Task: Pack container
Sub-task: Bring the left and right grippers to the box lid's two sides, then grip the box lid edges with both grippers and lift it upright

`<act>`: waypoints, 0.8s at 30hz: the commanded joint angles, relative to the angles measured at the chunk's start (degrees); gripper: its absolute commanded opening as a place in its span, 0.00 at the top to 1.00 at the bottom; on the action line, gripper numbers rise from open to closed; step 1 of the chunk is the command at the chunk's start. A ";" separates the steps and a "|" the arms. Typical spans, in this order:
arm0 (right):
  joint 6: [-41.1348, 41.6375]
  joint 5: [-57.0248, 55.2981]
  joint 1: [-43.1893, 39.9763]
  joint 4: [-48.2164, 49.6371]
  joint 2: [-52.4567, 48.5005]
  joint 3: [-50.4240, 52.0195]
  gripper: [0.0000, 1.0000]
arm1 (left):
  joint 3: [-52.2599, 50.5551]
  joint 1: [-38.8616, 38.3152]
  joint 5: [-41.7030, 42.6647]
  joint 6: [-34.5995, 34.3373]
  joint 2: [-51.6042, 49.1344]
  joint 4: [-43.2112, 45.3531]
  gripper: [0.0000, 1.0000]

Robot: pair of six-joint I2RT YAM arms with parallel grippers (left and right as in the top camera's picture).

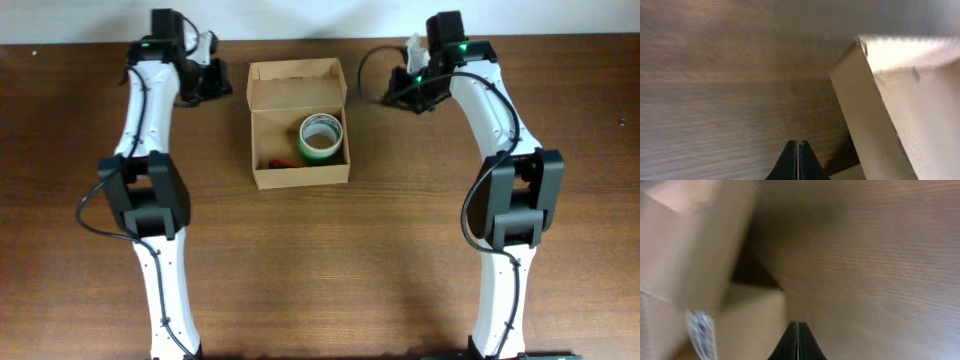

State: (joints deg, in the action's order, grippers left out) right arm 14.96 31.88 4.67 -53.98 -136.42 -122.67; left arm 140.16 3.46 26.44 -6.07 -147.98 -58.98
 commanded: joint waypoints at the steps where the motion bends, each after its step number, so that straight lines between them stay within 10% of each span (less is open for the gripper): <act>1: 11.61 15.30 -2.62 4.39 -4.61 0.15 0.96 | 0.24 1.64 7.50 -4.33 -0.33 1.64 0.97; 12: 29.42 31.10 -3.91 22.56 -14.64 0.15 0.96 | 0.24 1.90 22.01 -16.33 -5.33 9.49 0.97; 24: 30.97 32.65 -1.36 25.79 -16.15 0.15 0.97 | 0.24 0.98 30.69 -21.84 -11.65 13.51 0.98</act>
State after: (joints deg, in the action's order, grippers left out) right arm 45.28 62.57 2.39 -28.45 -151.89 -122.65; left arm 140.14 5.04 52.21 -26.26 -159.04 -46.85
